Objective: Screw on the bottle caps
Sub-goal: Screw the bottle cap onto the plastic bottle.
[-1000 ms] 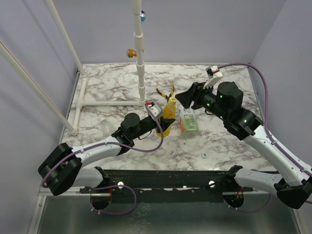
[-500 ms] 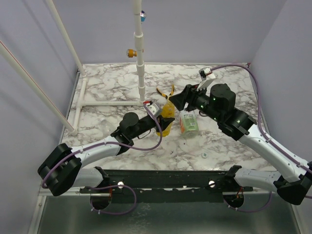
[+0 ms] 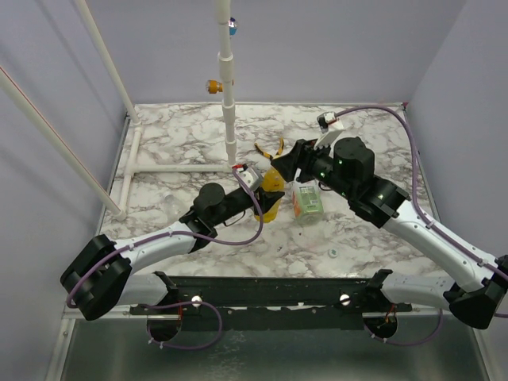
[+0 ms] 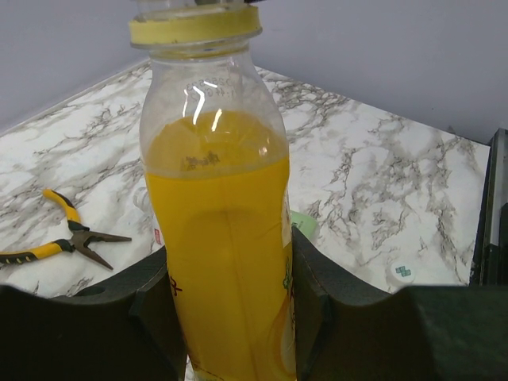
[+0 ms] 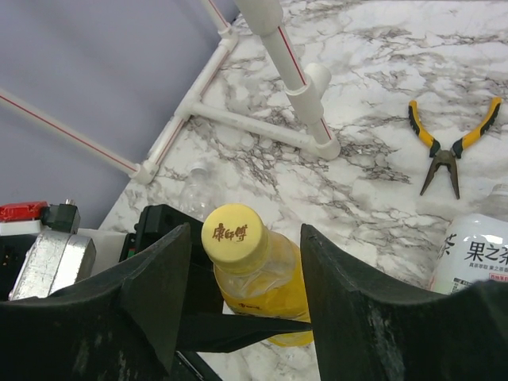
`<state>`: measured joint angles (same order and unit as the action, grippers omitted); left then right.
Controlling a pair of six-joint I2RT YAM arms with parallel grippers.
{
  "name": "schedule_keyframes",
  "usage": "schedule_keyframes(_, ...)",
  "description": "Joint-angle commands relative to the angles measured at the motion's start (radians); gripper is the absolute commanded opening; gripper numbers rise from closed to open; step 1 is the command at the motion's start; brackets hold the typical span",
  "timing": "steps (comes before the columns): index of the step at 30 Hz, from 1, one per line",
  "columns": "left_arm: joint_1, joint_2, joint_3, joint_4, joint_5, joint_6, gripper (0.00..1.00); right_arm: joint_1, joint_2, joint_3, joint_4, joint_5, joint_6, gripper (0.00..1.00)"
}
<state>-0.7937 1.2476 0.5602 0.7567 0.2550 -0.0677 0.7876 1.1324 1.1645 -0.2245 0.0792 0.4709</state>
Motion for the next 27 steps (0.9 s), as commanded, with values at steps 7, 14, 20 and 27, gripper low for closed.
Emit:
schedule_keyframes(7,0.01,-0.019,-0.009,0.032,0.035,-0.012,0.0,0.043,0.036,0.017,0.03,0.073,-0.015,0.54)
schedule_keyframes(14,0.013,-0.014,-0.013,0.032,0.04,-0.016,0.0,0.048,0.034,0.026,0.036,0.092,-0.021,0.54)
schedule_keyframes(20,0.012,-0.013,-0.013,0.032,0.043,-0.017,0.0,0.048,0.031,0.039,0.035,0.096,-0.019,0.56)
schedule_keyframes(27,0.014,-0.006,-0.013,0.032,0.045,-0.023,0.0,0.05,0.026,0.047,0.037,0.099,-0.019,0.54)
